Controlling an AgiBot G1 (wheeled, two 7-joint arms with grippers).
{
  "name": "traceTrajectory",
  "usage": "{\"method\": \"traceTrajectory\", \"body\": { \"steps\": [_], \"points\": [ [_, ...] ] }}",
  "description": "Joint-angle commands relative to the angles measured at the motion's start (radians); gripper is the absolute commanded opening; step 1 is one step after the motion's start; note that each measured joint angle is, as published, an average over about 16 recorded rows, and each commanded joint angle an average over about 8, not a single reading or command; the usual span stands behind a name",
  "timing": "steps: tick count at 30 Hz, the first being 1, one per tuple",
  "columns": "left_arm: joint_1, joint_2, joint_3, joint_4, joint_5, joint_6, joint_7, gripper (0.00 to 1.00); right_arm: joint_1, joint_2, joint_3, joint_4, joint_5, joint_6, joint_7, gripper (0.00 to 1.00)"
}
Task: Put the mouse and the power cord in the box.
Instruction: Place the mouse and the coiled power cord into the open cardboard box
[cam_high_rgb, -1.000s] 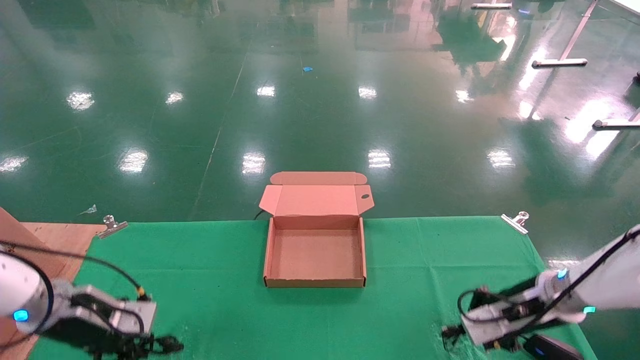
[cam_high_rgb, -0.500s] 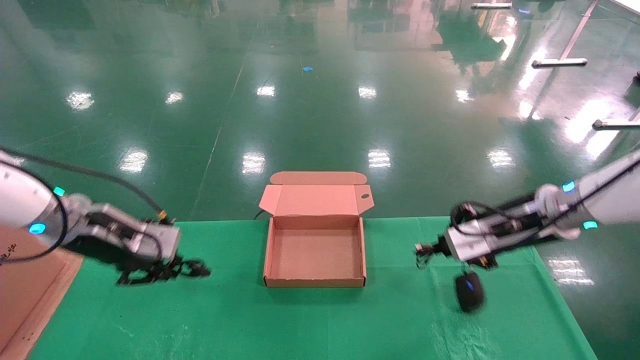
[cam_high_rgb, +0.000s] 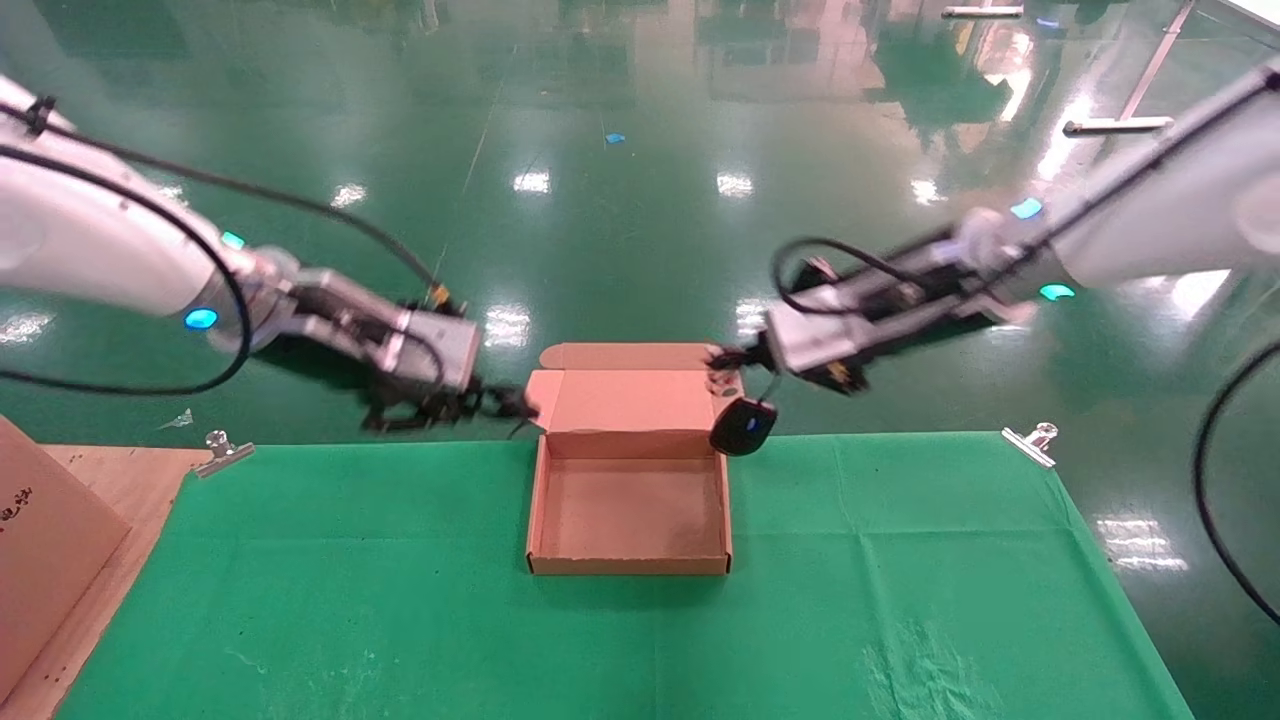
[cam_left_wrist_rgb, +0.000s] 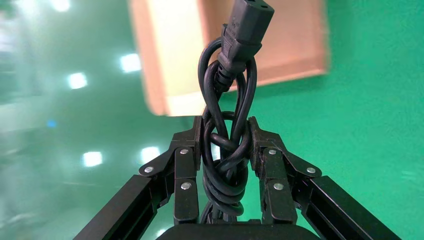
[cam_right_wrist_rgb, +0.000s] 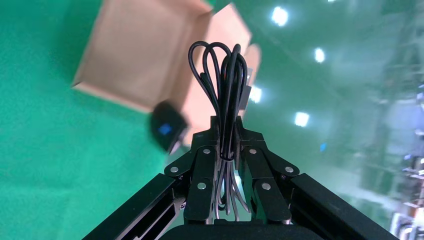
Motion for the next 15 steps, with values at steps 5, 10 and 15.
{"method": "traceTrajectory", "body": {
  "steps": [5,10,15],
  "points": [
    [-0.007,0.034,-0.020,-0.009,-0.027,-0.122,0.000,0.00,0.002,-0.038,0.001,0.039,0.012,0.028,0.024,0.00],
    [0.014,0.038,-0.028,-0.018,-0.043,-0.151,0.004,0.00,-0.024,-0.041,-0.011,0.092,0.024,0.042,0.052,0.00],
    [0.032,0.038,-0.033,-0.024,-0.058,-0.160,0.012,0.00,-0.043,-0.040,-0.026,0.135,0.040,0.072,0.081,0.00]
  ]
}}
